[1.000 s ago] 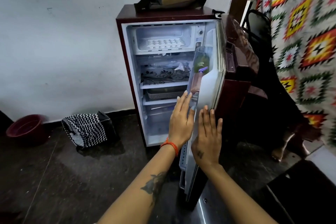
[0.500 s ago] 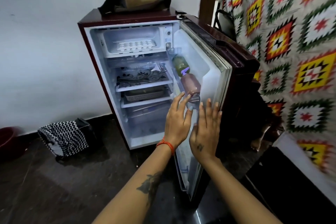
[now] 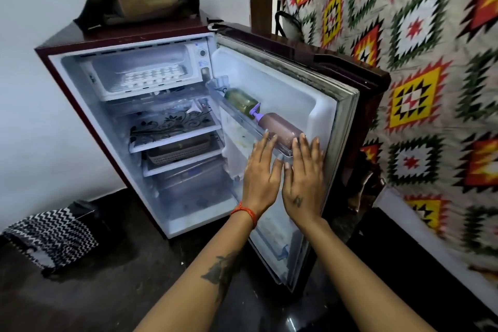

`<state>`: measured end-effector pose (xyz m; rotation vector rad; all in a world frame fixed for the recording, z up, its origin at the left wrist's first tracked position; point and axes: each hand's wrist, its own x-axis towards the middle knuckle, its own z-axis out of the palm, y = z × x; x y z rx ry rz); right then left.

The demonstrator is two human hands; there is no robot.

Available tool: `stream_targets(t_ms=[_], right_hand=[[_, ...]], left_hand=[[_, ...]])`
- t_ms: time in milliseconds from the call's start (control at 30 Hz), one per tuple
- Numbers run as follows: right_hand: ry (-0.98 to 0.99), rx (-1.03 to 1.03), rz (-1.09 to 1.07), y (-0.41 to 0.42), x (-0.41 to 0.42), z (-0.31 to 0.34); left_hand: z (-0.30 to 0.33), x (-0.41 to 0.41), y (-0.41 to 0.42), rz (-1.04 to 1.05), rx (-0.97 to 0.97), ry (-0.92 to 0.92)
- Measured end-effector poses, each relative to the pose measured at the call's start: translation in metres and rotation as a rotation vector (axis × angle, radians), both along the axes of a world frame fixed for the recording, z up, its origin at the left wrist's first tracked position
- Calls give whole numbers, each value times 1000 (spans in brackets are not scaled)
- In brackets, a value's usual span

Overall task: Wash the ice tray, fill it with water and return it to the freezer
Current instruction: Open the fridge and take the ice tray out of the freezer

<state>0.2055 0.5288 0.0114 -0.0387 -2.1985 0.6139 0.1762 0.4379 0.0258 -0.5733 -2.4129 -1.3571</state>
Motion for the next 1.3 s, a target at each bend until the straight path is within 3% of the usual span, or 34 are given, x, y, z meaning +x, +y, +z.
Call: stream_targets(t_ms=[567,933,1300], right_hand=[[59,-203,-131,90,-62,-4],[24,-246,-90,141,-94,-5],[30,-246,-98,150,-104,2]], left_hand=[[-4,-74,78,-84,-131,64],[-5,-91,122,-36,-189,55],[4,-99,137,-38,-131,18]])
